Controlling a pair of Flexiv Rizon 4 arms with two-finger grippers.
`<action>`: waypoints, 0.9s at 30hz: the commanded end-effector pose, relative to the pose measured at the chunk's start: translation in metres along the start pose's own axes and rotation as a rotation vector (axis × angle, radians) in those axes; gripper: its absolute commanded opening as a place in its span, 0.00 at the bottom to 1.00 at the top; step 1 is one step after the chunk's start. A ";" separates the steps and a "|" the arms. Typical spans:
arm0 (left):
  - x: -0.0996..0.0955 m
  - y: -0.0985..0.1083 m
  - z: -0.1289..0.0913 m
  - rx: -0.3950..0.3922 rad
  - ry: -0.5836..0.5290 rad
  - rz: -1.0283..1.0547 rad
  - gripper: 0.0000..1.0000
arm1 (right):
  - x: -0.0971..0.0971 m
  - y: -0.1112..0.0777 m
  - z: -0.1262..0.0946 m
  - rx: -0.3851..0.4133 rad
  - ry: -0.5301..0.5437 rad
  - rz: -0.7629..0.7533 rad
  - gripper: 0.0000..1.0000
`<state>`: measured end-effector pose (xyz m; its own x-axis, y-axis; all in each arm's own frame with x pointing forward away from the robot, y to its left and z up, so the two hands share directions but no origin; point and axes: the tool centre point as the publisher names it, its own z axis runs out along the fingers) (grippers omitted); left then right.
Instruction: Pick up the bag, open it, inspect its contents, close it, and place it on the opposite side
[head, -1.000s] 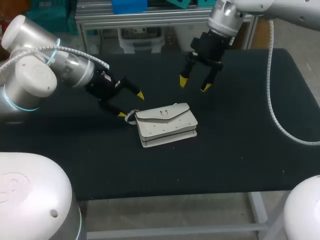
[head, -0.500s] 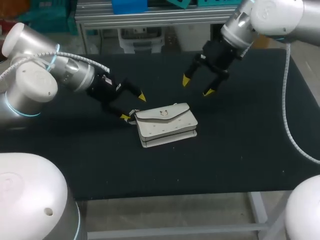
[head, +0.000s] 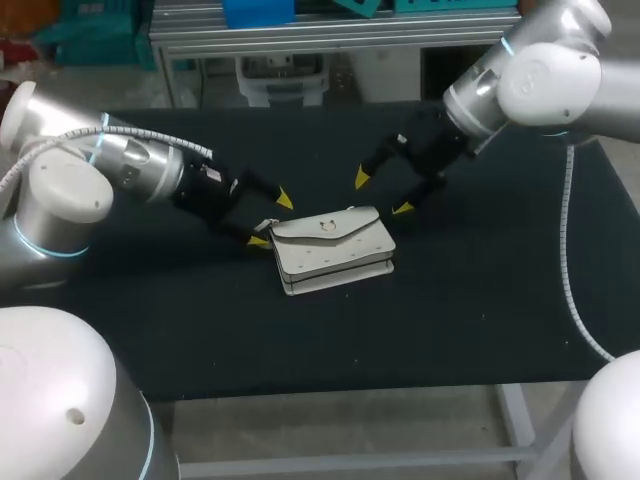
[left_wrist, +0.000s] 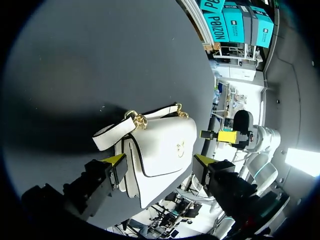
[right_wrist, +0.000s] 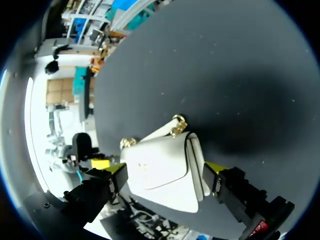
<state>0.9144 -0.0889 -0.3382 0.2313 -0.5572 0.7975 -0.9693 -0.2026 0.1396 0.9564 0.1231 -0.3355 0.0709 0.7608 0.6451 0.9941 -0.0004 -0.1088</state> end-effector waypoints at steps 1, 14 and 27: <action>-0.002 0.003 0.004 -0.008 0.013 0.006 0.73 | 0.001 0.003 0.000 0.031 0.014 0.010 1.00; -0.009 0.005 0.015 -0.058 0.020 -0.021 0.64 | -0.014 -0.008 0.023 0.083 0.050 0.039 1.00; -0.015 0.007 0.017 -0.095 0.061 -0.038 0.53 | -0.013 -0.019 0.031 0.082 0.092 0.046 0.91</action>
<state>0.9055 -0.0977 -0.3566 0.2658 -0.5092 0.8186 -0.9640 -0.1481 0.2209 0.9373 0.1331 -0.3642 0.1266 0.7008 0.7020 0.9789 0.0262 -0.2028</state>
